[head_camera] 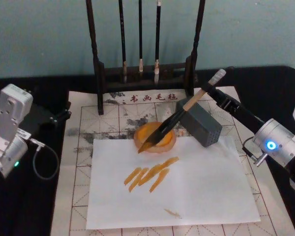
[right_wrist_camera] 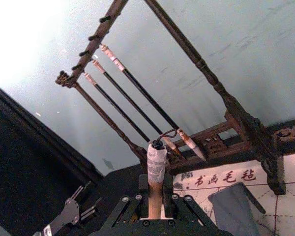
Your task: Pick up the brush from the inkstone, write on the paper, then place the brush back to its original position.
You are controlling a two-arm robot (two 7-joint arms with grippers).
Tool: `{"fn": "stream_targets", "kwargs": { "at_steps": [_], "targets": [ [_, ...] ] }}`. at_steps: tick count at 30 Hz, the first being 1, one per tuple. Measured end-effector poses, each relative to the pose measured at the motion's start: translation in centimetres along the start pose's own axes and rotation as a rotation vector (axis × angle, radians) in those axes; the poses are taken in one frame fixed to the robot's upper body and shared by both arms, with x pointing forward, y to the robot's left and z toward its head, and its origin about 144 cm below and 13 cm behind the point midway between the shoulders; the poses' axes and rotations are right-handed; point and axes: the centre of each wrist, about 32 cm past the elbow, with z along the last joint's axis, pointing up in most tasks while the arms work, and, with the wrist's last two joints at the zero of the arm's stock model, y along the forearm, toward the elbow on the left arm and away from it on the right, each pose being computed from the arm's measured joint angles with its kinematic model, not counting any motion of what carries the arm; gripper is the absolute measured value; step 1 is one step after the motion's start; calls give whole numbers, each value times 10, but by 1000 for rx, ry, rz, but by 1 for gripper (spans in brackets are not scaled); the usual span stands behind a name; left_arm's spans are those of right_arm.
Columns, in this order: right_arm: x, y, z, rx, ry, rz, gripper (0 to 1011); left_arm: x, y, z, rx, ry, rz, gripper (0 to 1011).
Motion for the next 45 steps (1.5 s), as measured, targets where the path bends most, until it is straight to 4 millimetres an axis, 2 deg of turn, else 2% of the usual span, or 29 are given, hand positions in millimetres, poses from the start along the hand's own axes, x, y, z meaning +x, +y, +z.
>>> {"fn": "stream_targets", "kwargs": {
  "at_steps": [24,45],
  "targets": [
    [-6,-2,0,-43,-129,53,185,0,0,0,0,0,0,1001],
    [-7,-2,-4,-67,-152,61,185,0,0,0,0,0,0,1001]
  ]
}}
